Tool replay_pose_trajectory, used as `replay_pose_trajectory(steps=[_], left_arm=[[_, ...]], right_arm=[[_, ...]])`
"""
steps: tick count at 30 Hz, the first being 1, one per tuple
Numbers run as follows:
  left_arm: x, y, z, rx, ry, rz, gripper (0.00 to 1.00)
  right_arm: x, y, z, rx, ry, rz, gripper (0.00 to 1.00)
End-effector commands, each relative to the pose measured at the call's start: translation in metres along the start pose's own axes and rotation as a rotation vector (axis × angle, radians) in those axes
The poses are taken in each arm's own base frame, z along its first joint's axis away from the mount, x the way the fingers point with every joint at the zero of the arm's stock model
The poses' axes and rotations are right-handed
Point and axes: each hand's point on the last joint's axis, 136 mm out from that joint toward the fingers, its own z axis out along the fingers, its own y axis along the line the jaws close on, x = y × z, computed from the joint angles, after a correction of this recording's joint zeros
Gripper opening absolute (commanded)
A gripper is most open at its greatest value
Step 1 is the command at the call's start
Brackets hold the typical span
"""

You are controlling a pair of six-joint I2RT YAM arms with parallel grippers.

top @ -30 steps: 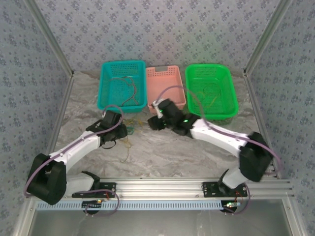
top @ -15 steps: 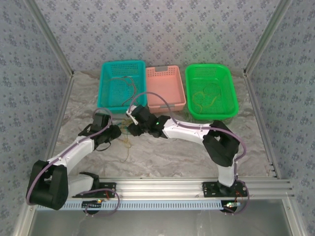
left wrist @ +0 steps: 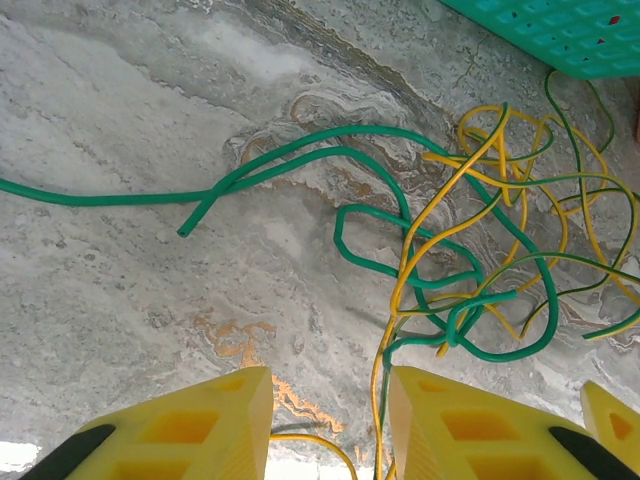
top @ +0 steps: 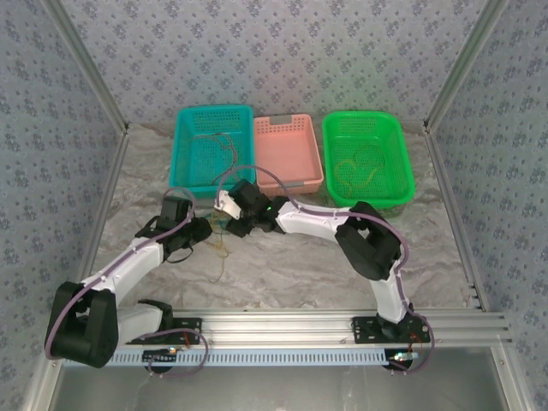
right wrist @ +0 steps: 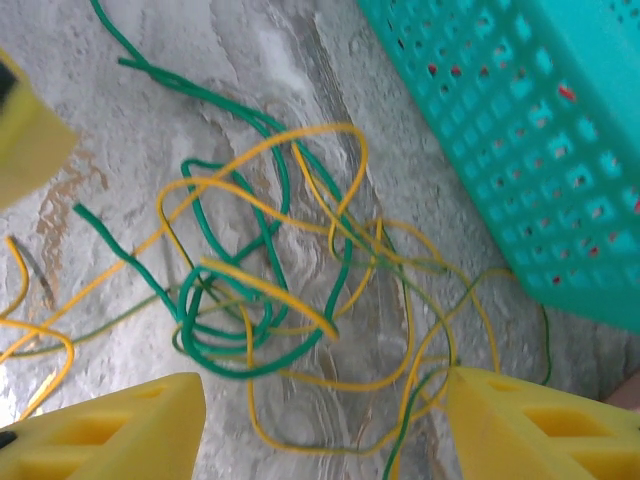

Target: Untangle the cables

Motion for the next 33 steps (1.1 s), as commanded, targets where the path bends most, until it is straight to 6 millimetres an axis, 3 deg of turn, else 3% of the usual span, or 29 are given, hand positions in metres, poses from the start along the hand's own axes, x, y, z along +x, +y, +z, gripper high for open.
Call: replay_pose_trajectory(steps=[1, 7, 10, 12, 17, 20, 25, 33], left_arm=[[-0.001, -0.001, 0.001, 0.004, 0.010, 0.015, 0.35], [-0.001, -0.001, 0.003, 0.004, 0.013, 0.014, 0.35], [0.000, -0.001, 0.006, 0.006, 0.021, 0.012, 0.35], [0.001, -0.001, 0.007, 0.007, 0.025, 0.011, 0.36], [0.001, 0.000, 0.011, 0.001, 0.028, 0.008, 0.49], [-0.003, -0.003, 0.013, 0.004, 0.024, 0.003, 0.56], [-0.015, -0.012, 0.017, 0.025, 0.002, -0.021, 0.64], [-0.028, -0.040, 0.019, 0.139, -0.016, -0.073, 0.66]], right_arm=[[-0.007, 0.007, 0.008, -0.038, -0.001, -0.075, 0.66], [-0.009, 0.007, 0.018, -0.049, 0.003, -0.077, 0.61], [-0.010, 0.006, 0.022, -0.051, 0.006, -0.076, 0.53], [-0.011, 0.007, 0.024, -0.054, 0.006, -0.077, 0.45], [-0.016, 0.010, 0.018, -0.047, -0.022, -0.063, 0.10], [-0.021, 0.009, 0.002, -0.034, -0.062, -0.037, 0.00], [-0.023, 0.012, -0.027, -0.038, -0.111, 0.008, 0.00], [-0.027, 0.017, -0.055, -0.072, -0.170, 0.083, 0.00]])
